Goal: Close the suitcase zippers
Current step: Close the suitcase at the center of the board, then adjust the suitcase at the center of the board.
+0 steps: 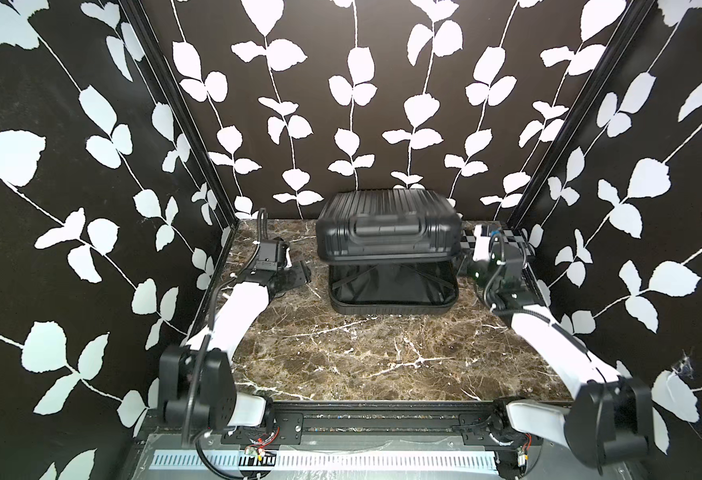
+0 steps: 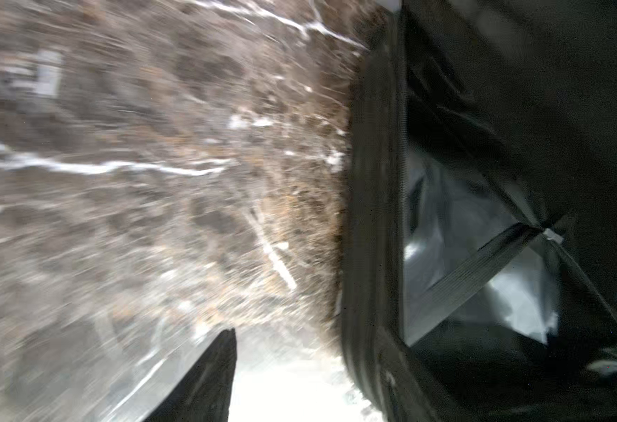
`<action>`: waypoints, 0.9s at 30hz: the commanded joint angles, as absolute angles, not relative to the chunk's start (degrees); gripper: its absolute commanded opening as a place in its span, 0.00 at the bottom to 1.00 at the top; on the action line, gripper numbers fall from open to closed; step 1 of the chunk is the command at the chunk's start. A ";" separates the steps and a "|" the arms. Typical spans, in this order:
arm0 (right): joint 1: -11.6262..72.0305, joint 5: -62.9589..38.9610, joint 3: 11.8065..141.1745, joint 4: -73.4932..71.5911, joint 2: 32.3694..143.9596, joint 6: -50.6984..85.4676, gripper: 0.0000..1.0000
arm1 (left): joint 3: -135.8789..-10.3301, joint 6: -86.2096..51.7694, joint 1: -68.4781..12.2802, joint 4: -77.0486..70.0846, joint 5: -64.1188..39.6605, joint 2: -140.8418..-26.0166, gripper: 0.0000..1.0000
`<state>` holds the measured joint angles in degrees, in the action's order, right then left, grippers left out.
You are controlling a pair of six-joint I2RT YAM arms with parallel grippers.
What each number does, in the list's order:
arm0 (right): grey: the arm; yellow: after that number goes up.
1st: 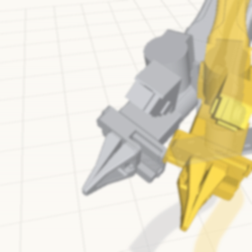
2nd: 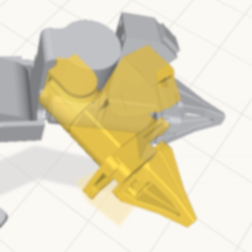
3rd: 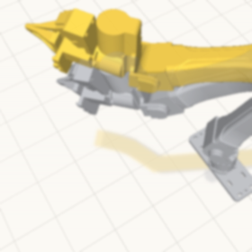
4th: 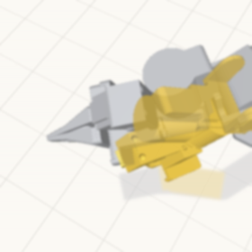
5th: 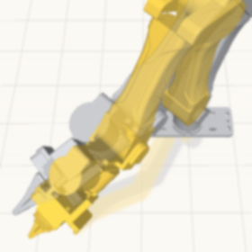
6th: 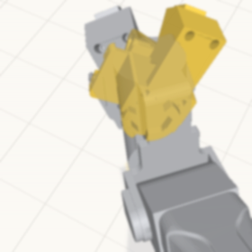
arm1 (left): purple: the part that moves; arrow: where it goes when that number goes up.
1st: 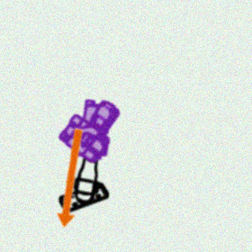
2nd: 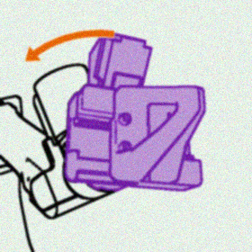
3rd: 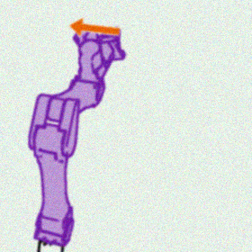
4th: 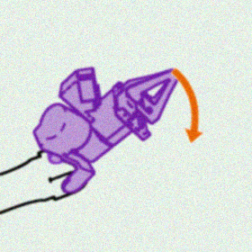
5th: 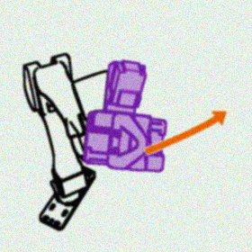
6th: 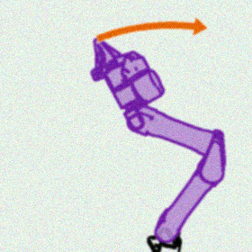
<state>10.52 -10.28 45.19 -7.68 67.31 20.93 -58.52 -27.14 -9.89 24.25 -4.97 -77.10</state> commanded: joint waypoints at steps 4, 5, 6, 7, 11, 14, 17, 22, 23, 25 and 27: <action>12.04 -7.08 37.40 -0.45 54.25 23.80 0.19 | -57.85 -24.72 -9.84 32.15 2.39 -70.68 0.65; 12.10 -5.84 36.39 1.28 52.44 23.50 0.22 | -58.07 -24.00 -9.83 32.84 2.34 -70.04 0.66; 12.11 -4.85 35.53 2.61 50.89 23.12 0.24 | -58.31 -23.30 -9.85 33.17 1.85 -69.44 0.67; 12.18 -3.64 34.74 4.00 49.52 22.87 0.25 | -58.50 -22.72 -9.83 33.37 1.10 -69.13 0.67; 12.06 1.23 32.00 9.35 45.18 22.85 0.36 | -59.67 -21.38 -9.87 34.29 -4.15 -68.42 0.69; 12.10 1.97 31.86 12.37 45.57 23.16 0.39 | -60.11 -19.76 -9.93 34.71 -10.58 -67.55 0.68; 12.01 0.69 33.46 13.88 49.62 22.79 0.39 | -60.68 -17.59 -9.93 37.15 -15.89 -66.64 0.67; 11.66 0.76 39.76 16.24 61.55 21.52 0.39 | -59.01 -15.79 -9.89 43.14 -20.52 -64.55 0.63; 11.54 1.23 40.91 16.77 63.77 21.30 0.39 | -58.13 -16.01 -9.93 43.30 -21.78 -64.15 0.63; 11.23 1.49 43.18 16.73 68.35 20.66 0.39 | -56.09 -17.40 -9.93 43.15 -24.91 -63.51 0.60; 11.24 -0.05 44.89 15.73 72.19 19.90 0.39 | -53.70 -19.68 -9.94 40.84 -27.90 -63.11 0.59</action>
